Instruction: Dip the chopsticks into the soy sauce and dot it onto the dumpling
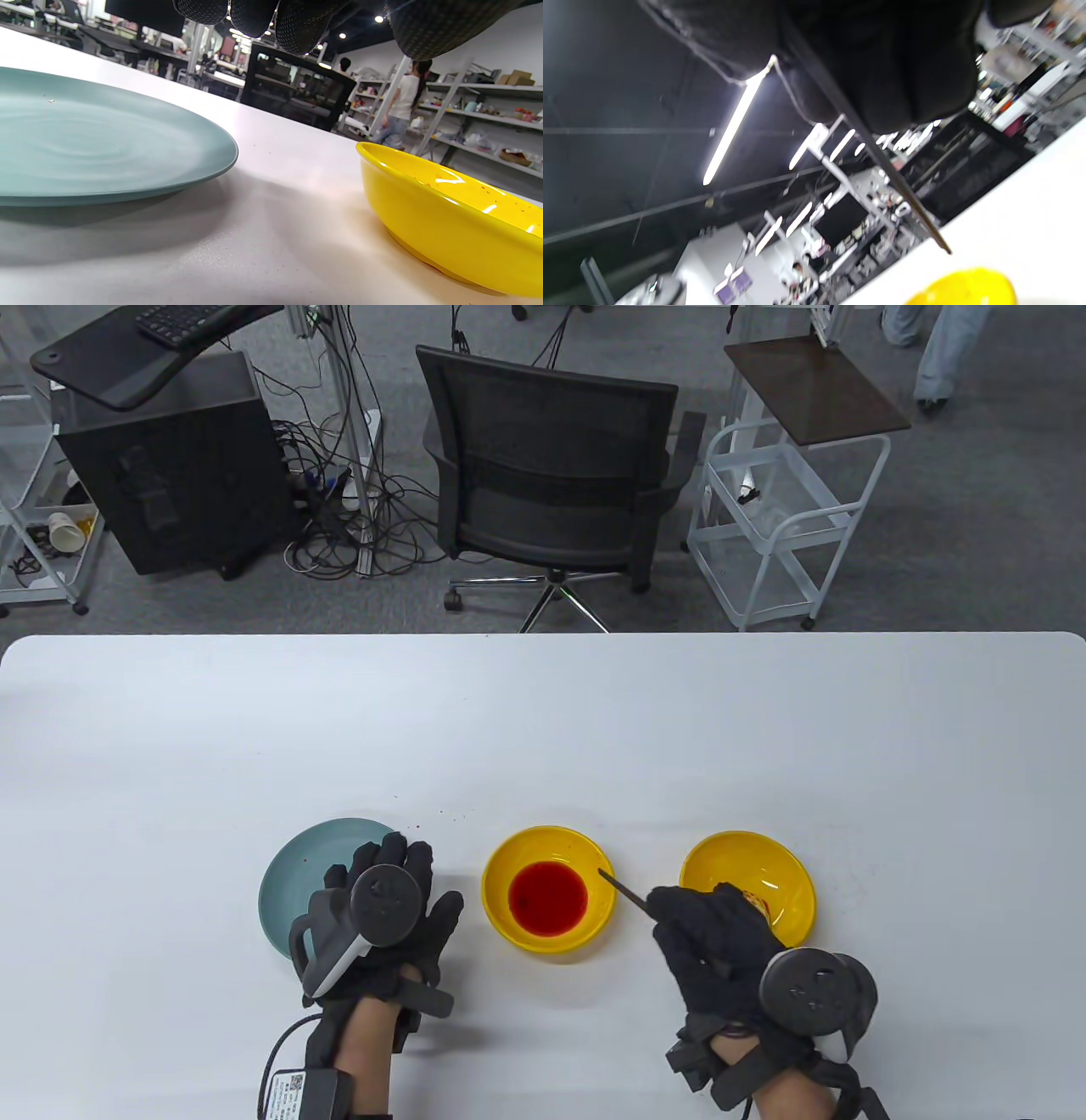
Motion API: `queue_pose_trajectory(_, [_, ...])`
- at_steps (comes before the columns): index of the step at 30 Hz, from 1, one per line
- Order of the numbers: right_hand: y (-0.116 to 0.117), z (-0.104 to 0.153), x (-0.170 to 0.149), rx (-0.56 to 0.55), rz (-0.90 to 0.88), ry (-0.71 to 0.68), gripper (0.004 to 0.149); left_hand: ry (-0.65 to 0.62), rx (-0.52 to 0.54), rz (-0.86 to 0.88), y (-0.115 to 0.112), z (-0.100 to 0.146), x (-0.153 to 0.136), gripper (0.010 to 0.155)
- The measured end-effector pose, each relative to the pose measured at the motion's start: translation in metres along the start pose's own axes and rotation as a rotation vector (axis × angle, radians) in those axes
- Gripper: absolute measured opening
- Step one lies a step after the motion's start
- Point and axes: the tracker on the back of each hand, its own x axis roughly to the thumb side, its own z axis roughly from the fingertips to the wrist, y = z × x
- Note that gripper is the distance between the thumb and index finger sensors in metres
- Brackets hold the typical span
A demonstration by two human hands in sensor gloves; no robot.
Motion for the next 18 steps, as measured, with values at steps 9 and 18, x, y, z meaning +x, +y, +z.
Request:
queue_pose_trajectory(9, [-0.059,-0.002,-0.035,-0.15,0.03,0.189,0.052,-0.005,-0.015,0.006,-0.002,0.0,0.005,0.078])
queue_pose_trajectory(18, [-0.067,-0.003,-0.051,-0.108,0.059,0.322,0.054,0.011,-0.034,0.015,-0.002,0.001,0.001,0.078])
